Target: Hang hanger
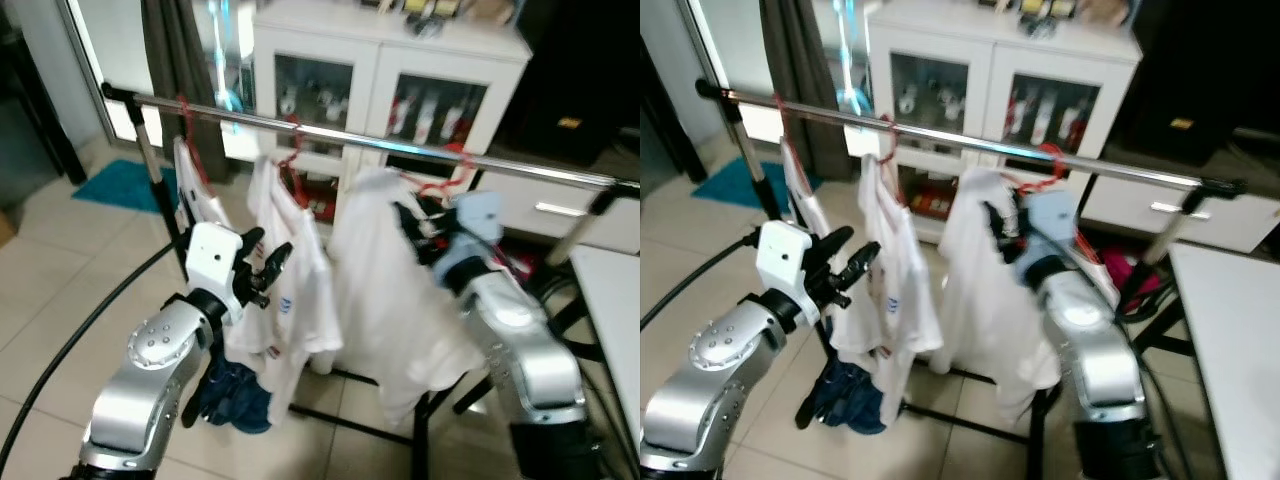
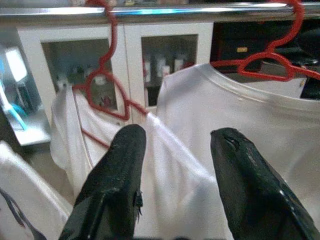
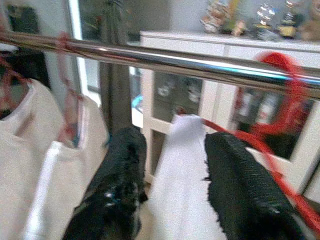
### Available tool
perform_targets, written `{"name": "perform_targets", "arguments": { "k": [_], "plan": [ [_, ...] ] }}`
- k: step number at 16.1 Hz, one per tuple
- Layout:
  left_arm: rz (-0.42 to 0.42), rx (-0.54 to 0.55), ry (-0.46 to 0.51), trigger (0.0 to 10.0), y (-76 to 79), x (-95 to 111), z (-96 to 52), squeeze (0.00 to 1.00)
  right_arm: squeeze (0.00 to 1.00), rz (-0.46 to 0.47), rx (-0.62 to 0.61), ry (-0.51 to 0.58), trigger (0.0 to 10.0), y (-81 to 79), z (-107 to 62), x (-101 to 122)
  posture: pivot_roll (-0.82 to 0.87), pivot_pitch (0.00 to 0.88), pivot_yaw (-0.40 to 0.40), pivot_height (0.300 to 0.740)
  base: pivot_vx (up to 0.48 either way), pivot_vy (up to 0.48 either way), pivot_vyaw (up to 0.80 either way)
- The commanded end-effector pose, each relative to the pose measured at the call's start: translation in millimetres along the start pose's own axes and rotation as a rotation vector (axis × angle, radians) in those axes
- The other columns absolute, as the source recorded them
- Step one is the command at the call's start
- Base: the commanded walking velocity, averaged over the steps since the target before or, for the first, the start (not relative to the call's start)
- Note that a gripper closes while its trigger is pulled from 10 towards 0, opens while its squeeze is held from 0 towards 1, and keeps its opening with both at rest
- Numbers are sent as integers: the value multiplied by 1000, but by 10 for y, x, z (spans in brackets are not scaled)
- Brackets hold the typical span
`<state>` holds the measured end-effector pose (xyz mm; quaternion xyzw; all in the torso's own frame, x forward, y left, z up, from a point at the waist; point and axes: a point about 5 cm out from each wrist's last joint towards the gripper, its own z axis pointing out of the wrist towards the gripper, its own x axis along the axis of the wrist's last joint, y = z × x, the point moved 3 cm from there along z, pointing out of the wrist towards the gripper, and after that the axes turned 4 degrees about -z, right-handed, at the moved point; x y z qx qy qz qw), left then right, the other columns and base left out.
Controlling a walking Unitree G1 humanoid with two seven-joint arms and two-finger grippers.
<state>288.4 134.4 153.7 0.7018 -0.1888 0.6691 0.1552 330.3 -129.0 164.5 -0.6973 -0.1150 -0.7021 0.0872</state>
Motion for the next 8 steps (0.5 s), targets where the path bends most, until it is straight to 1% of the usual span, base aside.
{"name": "perform_targets", "arguments": {
  "k": [1,3,4,5,6,7,8],
  "plan": [
    [32,-27,-34,10000,-13,-41,-17,0,1000,-22,-9,-44,10000,38,55,-38,-109,0,-28,740,0,0,0],
    [64,-128,-58,10000,27,-40,-52,0,1000,-66,-35,-54,10000,196,165,15,-109,0,-19,740,0,0,0],
    [70,-148,-63,10000,29,-38,-61,0,1000,-78,-35,-56,10000,232,198,33,-109,0,-19,740,0,0,0],
    [70,-148,-63,10000,29,-38,-61,0,1000,-78,-35,-56,10000,232,198,33,-109,0,-19,740,0,0,0],
    [76,-200,-79,10000,43,-36,-89,0,1000,-121,-31,-86,10000,325,288,21,-109,0,-9,740,0,0,0],
    [84,-268,-105,10000,72,-42,-137,0,1000,-176,-51,-133,10000,475,392,-9,-109,0,-9,740,0,0,0],
    [88,-294,-117,10000,85,-49,-157,0,1000,-195,-62,-157,10000,547,432,-21,-107,0,-5,740,0,0,0]
  ]
}}
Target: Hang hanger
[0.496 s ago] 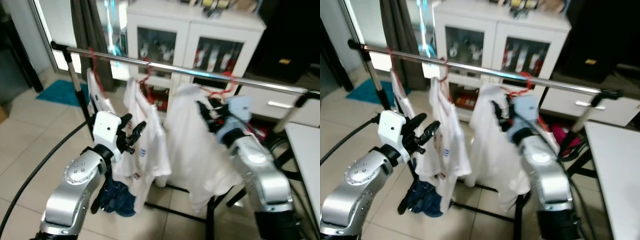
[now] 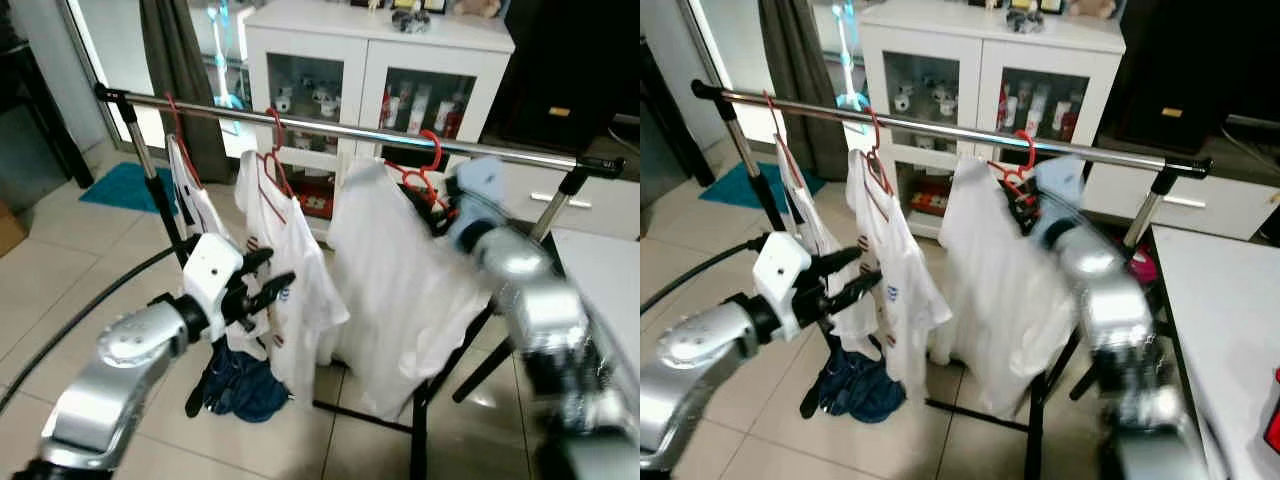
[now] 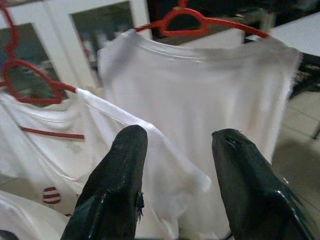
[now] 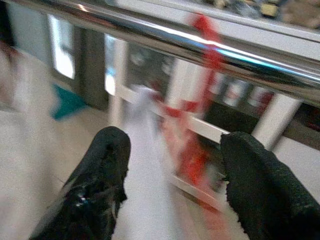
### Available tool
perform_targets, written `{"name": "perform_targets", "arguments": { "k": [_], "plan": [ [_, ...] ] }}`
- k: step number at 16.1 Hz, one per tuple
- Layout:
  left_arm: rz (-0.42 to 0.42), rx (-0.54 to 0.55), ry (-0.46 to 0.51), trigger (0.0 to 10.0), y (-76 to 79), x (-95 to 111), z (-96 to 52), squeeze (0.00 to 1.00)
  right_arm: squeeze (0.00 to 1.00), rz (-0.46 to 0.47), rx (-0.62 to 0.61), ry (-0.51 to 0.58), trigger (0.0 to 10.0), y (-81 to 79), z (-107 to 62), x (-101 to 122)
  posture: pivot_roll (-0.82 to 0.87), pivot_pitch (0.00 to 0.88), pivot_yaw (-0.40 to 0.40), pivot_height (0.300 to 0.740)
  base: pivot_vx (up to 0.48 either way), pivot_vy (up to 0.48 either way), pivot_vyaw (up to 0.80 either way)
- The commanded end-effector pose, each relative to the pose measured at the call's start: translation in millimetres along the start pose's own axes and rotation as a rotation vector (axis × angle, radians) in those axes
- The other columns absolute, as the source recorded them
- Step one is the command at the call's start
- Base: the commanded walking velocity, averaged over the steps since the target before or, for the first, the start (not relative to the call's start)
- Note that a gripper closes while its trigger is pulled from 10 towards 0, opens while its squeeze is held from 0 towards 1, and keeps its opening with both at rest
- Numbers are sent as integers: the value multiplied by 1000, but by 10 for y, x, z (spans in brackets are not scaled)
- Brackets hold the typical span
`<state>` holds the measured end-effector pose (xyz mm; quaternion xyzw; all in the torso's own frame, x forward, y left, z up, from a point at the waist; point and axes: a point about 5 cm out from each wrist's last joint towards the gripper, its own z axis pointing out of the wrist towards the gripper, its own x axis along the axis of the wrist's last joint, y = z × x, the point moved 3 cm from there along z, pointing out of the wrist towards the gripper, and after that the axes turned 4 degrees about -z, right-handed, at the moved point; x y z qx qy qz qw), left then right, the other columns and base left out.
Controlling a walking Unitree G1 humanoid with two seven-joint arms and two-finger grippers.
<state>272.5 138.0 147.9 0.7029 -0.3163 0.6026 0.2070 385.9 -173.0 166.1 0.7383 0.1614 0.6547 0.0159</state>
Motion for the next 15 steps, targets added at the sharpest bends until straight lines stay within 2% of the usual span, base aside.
{"name": "perform_targets", "arguments": {
  "k": [1,3,4,5,8,13,15],
  "plan": [
    [1,-44,-7,10000,51,11,-7,0,1000,-18,-3,-13,10000,27,58,-1,-104,0,-5,740,0,0,0],
    [3,-77,-14,10000,69,3,-25,0,1000,-55,-30,-39,10000,173,163,36,-103,0,-4,740,0,0,0],
    [4,-81,-14,10000,72,4,-25,0,420,-67,-36,-40,10000,212,193,59,-103,0,-4,740,0,0,0],
    [3,-96,-15,10000,78,6,-24,0,0,-97,-22,-69,10000,265,260,62,-102,0,-5,740,0,0,0],
    [1,-114,-18,10000,93,5,-37,0,0,-108,11,-130,10000,330,311,3,-99,0,-11,740,0,0,0],
    [-6,-136,-30,10000,134,-20,-70,0,0,-91,-8,-262,10000,533,269,-187,-96,0,-19,740,0,0,0],
    [-8,-145,-35,10000,145,-31,-84,0,0,-63,29,-273,10000,532,264,-202,-98,0,-18,740,0,0,0]
  ]
}}
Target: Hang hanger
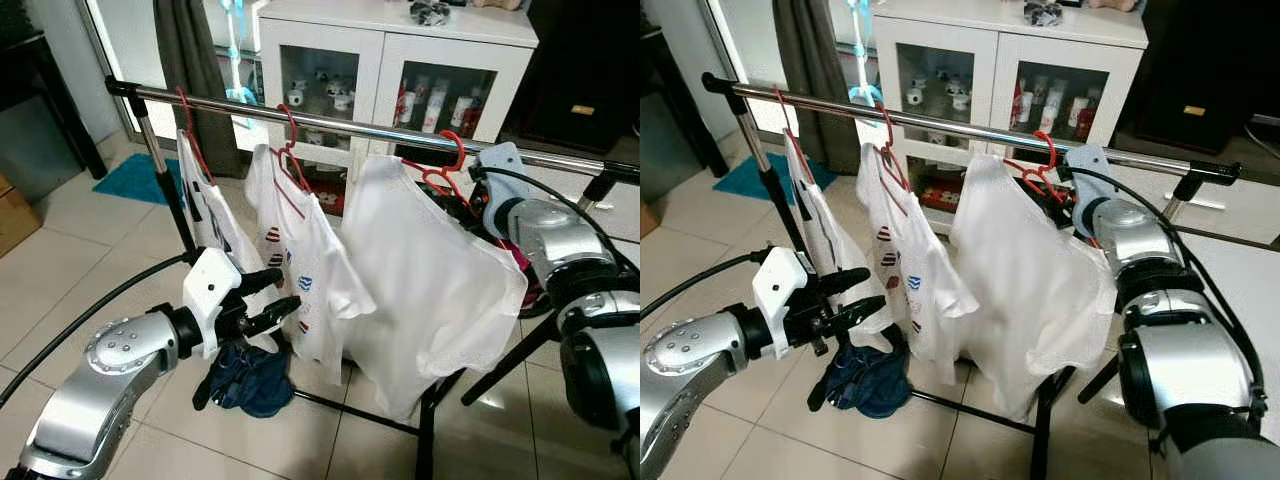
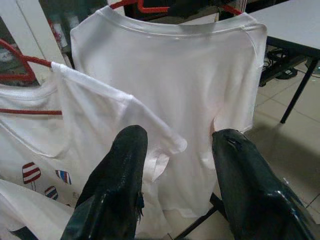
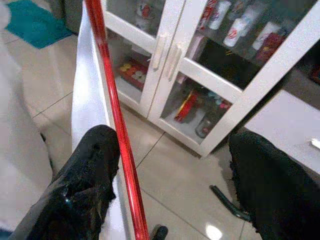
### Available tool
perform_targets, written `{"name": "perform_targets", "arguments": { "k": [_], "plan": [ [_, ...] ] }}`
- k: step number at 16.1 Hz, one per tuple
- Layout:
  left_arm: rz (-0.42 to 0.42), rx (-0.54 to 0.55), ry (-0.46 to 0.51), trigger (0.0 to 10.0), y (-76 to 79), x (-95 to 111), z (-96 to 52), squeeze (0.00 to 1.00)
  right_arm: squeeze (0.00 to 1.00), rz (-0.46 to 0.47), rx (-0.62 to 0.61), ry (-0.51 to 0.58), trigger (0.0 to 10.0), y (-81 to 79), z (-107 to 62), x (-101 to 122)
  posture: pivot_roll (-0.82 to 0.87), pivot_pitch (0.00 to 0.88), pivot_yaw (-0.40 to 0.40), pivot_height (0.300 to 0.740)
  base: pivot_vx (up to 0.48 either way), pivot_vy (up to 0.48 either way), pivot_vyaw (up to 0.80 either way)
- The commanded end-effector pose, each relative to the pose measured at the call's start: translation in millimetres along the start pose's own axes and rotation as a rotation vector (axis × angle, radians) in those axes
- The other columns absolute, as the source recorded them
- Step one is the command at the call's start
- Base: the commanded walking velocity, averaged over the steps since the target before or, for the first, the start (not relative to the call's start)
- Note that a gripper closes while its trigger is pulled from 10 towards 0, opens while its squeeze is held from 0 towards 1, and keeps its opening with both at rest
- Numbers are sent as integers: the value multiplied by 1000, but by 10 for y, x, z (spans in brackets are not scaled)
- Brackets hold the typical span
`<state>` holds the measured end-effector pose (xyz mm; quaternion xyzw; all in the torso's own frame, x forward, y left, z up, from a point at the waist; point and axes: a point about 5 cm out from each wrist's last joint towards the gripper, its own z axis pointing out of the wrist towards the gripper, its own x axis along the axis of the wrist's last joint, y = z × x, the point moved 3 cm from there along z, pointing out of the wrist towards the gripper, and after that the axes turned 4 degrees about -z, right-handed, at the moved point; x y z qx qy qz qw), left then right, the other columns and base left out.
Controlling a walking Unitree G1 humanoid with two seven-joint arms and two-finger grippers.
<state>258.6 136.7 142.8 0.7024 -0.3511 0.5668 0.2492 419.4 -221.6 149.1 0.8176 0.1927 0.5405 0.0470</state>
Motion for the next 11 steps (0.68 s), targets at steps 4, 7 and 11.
{"name": "perform_targets", "arguments": {
  "k": [4,7,11],
  "plan": [
    [10,-31,-4,10000,43,24,6,0,0,59,42,14,0,-36,17,61,-94,0,-16,740,0,0,0],
    [13,-27,-8,10000,33,26,-8,0,0,107,88,34,0,-105,33,101,-85,0,-19,740,0,0,0],
    [16,-27,-6,10000,28,31,-3,0,0,110,118,33,0,-146,40,107,-87,0,-18,740,0,0,0]
  ]
}}
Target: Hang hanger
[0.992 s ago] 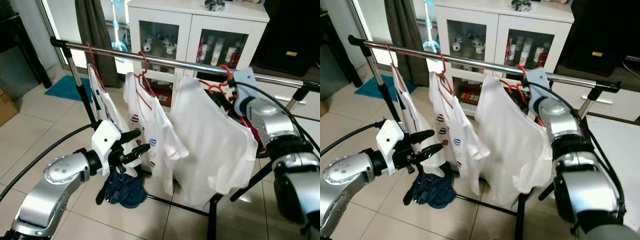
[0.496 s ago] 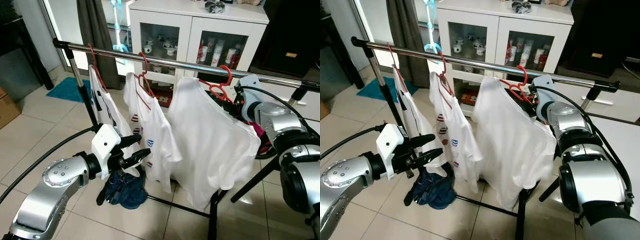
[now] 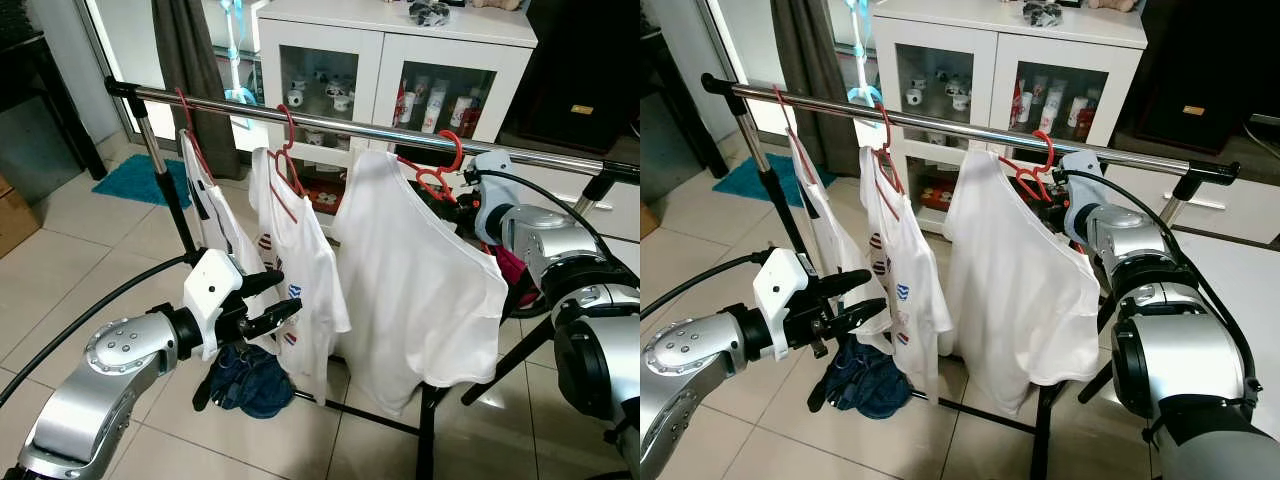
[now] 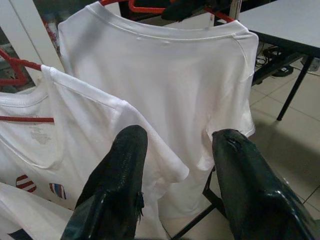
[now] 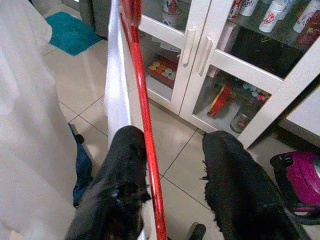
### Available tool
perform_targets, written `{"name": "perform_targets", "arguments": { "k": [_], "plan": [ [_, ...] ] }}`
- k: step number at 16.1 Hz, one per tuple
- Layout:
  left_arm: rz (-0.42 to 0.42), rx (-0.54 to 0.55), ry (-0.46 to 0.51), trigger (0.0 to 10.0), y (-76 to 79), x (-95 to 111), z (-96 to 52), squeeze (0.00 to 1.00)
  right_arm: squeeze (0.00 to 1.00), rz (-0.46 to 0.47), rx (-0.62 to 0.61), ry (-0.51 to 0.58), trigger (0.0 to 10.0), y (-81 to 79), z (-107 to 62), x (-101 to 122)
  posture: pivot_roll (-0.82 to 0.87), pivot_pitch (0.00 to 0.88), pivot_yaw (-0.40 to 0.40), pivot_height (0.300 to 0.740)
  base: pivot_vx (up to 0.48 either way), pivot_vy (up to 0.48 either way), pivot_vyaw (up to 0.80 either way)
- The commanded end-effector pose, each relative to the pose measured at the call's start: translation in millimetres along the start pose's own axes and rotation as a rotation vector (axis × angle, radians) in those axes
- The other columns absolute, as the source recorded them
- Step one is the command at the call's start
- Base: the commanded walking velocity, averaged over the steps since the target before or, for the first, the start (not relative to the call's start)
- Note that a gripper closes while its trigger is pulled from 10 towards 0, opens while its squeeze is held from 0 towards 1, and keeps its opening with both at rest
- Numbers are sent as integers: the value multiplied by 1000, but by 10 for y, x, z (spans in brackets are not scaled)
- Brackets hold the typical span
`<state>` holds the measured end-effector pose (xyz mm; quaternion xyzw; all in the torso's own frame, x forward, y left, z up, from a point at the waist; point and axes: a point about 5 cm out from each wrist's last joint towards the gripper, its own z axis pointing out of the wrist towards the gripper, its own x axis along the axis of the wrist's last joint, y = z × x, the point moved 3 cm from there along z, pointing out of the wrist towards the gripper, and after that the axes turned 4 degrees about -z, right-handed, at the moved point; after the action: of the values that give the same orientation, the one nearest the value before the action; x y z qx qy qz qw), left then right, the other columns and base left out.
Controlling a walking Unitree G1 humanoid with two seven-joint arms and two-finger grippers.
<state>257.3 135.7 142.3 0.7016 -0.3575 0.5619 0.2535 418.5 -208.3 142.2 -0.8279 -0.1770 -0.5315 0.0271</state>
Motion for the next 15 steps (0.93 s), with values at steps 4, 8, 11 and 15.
{"name": "perform_targets", "arguments": {
  "k": [4,8,11,15],
  "plan": [
    [16,-12,0,10000,13,38,1,0,0,8,19,35,0,-40,15,116,-89,0,-14,740,0,0,0],
    [17,-11,2,10000,13,45,11,0,0,13,19,39,0,-68,30,115,-88,0,-17,740,0,0,0],
    [17,-7,2,10000,16,42,1,0,0,17,22,42,0,-80,34,106,-85,0,-22,740,0,0,0],
    [16,44,-11,10000,-16,10,32,0,0,36,33,80,0,-118,41,123,-87,0,-27,740,0,0,0]
  ]
}}
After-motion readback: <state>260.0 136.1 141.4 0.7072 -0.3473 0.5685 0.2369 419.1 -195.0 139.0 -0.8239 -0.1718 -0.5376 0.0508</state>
